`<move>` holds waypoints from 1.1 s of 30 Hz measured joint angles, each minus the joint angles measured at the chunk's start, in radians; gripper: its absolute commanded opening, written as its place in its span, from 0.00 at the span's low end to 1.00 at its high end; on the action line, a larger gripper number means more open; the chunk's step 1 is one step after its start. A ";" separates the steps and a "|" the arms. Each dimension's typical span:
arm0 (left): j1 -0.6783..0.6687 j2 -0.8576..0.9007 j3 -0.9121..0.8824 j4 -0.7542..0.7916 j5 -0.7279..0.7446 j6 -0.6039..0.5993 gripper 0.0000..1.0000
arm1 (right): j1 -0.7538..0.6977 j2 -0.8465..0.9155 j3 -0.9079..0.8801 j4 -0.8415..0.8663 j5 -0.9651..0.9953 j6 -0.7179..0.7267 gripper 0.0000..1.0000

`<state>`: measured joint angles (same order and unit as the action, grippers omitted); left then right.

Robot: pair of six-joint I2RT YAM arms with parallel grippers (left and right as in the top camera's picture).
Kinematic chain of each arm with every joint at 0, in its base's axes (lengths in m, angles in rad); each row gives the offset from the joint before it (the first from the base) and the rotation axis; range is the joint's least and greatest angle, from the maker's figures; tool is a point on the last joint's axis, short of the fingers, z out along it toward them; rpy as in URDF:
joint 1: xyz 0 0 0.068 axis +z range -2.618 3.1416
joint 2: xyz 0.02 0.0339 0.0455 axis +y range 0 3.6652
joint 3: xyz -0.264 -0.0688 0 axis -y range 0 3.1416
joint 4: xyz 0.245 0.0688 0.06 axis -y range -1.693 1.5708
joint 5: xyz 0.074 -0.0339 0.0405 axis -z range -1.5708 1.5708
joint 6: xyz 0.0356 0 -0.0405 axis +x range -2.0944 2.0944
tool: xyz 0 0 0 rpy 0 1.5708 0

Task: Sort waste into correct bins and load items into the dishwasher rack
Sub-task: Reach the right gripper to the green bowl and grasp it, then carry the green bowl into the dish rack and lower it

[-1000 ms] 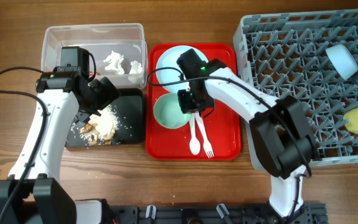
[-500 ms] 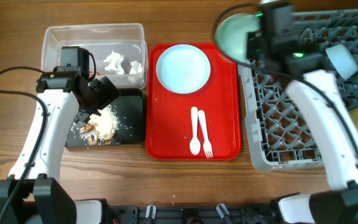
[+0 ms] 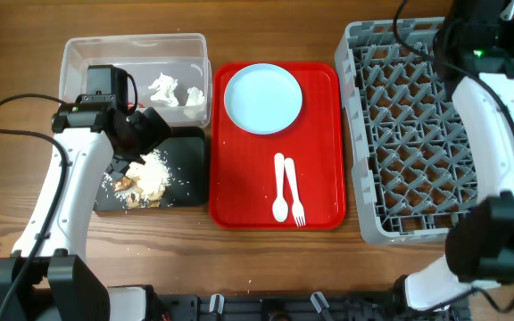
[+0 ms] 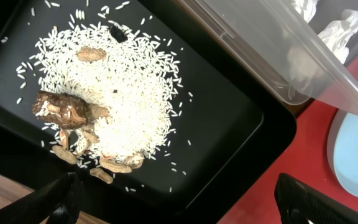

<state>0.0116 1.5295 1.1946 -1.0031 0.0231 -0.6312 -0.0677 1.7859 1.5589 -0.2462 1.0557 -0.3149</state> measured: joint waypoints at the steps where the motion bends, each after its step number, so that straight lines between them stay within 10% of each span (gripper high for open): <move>1: 0.000 0.000 0.000 0.000 0.000 0.000 1.00 | -0.004 0.027 0.000 0.035 0.015 -0.024 0.04; 22: 0.000 0.000 0.000 0.001 0.004 0.000 1.00 | 0.052 0.331 0.003 0.047 0.176 -0.080 0.06; 30: 0.000 0.000 0.000 0.001 0.004 0.000 1.00 | 0.115 0.341 0.000 -0.196 0.140 0.047 0.72; 33: 0.000 0.000 0.000 0.002 0.004 0.000 1.00 | 0.116 0.327 -0.003 -0.315 0.023 0.121 0.79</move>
<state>0.0116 1.5295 1.1942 -1.0008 0.0273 -0.6315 0.0486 2.1132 1.5555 -0.5613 1.0786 -0.1944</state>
